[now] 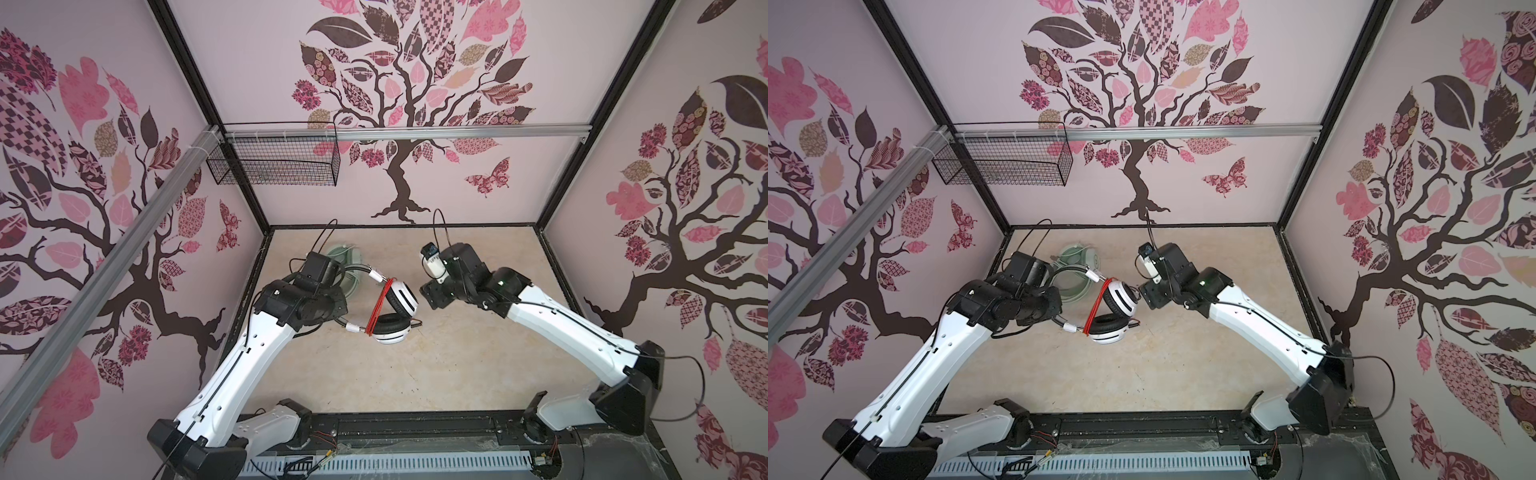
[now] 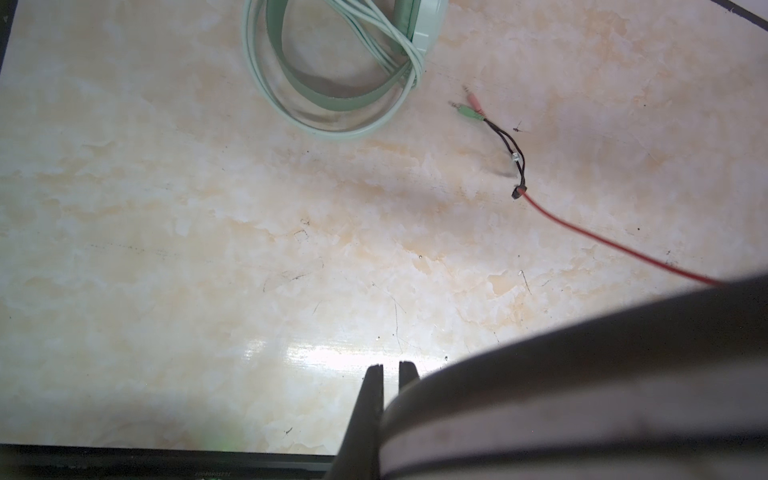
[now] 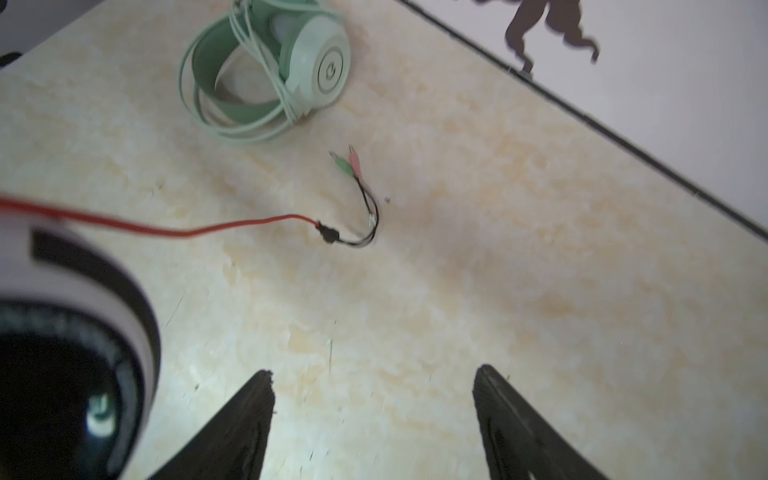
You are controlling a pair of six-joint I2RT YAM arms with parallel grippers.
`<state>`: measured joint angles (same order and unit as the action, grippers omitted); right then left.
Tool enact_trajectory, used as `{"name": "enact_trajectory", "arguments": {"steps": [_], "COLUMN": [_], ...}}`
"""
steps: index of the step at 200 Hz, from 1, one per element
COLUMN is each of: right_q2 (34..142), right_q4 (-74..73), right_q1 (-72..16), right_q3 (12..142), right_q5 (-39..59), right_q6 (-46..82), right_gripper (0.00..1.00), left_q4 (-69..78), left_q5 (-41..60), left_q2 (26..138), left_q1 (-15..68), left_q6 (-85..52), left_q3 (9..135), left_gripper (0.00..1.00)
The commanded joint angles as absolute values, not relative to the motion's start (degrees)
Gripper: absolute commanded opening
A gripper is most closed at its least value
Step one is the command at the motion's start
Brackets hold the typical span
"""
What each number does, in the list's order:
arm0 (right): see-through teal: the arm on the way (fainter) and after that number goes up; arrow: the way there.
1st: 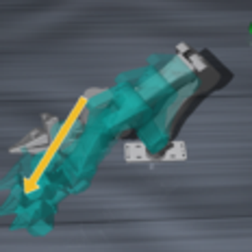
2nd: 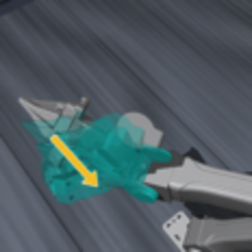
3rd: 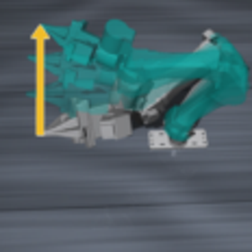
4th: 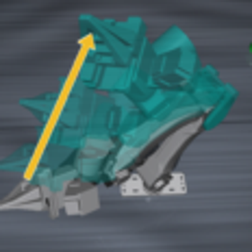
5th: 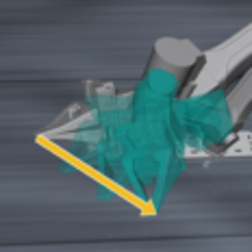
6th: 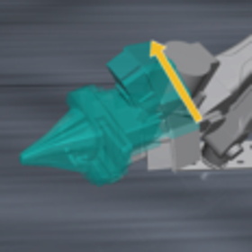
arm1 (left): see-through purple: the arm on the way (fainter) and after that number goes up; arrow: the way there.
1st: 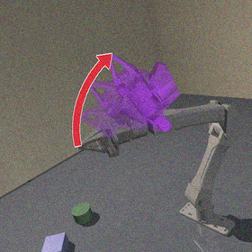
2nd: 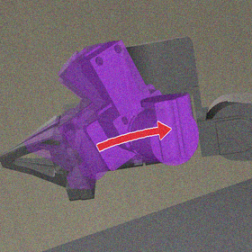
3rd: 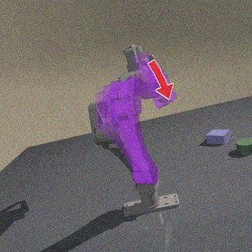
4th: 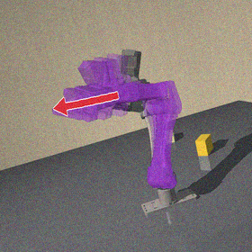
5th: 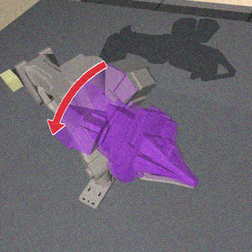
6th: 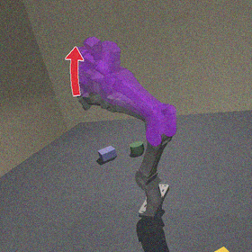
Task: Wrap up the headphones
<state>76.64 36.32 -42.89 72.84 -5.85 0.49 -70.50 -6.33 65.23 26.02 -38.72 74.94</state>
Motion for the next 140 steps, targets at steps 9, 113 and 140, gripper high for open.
{"name": "enact_trajectory", "arguments": {"steps": [9, 113, 140], "right_q2": [62.8, 52.1, 58.3], "right_q4": [30.8, 36.1, 39.6], "right_q1": [-42.9, -43.6, -47.7], "right_q3": [63.2, 67.3, 75.0], "right_q5": [2.7, 14.2, 7.5], "right_q6": [8.8, 10.0, 5.4], "right_gripper": [0.79, 0.76, 0.78], "left_q4": [-70.3, -68.5, -68.3], "left_q5": [-3.5, -1.1, -0.4], "left_q2": [61.5, 62.8, 62.8], "left_q1": [26.0, 26.1, 26.2], "left_q6": [-48.2, -54.1, -52.6], "left_q3": [77.2, 79.6, 78.2], "left_gripper": [0.00, 0.00, 0.00]}}
